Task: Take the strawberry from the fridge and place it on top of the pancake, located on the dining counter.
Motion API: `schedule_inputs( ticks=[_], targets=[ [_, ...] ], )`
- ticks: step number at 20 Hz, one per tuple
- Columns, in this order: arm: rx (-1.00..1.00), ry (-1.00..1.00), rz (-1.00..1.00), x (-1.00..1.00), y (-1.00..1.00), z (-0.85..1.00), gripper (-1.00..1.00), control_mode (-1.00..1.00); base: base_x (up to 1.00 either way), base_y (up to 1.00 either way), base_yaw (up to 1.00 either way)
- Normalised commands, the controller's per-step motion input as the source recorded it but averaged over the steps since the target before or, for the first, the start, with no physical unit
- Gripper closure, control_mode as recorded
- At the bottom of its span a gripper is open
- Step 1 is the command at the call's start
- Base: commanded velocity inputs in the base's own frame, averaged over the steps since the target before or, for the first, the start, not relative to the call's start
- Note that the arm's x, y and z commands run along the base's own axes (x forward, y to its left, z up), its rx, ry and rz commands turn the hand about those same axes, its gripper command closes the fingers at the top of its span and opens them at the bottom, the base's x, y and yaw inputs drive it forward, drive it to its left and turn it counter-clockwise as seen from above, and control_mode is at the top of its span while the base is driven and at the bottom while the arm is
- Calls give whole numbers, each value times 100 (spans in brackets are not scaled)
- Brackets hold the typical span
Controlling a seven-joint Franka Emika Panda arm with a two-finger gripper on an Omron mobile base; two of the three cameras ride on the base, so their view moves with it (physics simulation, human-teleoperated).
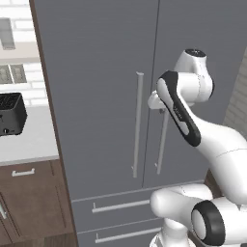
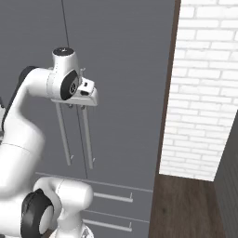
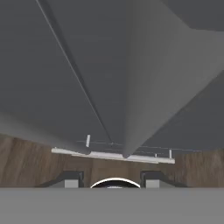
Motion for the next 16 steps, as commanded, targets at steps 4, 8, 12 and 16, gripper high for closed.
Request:
schedule_inputs(
  ticks=[4, 8, 12, 16],
  targets=[
    [0, -5, 0, -42, 0, 0, -100, -100, 0, 0, 0],
    [4, -14, -3, -77, 0, 0, -100, -100, 0, 0, 0],
    [0, -7, 0, -78, 0, 0, -100, -100, 0, 0, 0],
    [-1, 0, 0, -79, 0, 0, -100, -100, 0, 0, 0]
  ],
)
